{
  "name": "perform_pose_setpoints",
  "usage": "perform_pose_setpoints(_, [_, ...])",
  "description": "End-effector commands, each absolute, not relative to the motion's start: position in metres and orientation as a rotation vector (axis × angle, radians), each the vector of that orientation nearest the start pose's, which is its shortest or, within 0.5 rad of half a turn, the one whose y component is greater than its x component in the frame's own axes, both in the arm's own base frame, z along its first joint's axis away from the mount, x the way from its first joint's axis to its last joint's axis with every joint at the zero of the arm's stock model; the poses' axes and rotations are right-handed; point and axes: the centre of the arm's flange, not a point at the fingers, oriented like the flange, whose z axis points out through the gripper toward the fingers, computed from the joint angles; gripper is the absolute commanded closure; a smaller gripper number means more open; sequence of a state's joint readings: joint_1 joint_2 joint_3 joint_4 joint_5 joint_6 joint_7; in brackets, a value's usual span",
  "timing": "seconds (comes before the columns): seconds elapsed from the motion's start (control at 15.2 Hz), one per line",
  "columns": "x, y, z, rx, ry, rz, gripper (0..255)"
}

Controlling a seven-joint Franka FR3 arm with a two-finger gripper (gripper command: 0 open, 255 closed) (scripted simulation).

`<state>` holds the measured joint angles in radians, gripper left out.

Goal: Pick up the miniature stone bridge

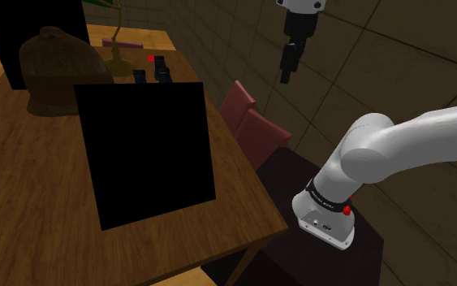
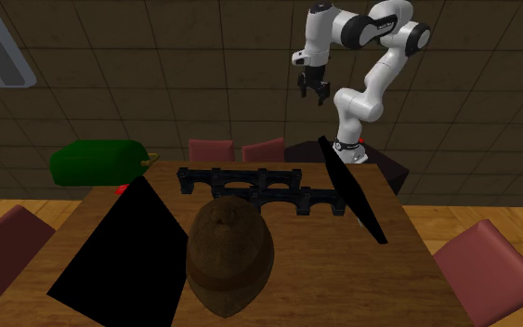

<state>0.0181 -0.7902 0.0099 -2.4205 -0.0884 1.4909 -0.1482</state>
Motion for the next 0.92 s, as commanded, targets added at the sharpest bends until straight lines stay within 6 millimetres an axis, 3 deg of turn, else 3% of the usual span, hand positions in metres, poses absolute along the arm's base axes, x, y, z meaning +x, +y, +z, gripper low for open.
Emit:
perform_pose_setpoints(0.0, [0.294, -0.001, 0.556, -3.208, -0.276, 0.234, 0])
perform_pose_setpoints(0.86, [0.425, 0.072, 0.496, -3.205, 0.153, 0.122, 0])
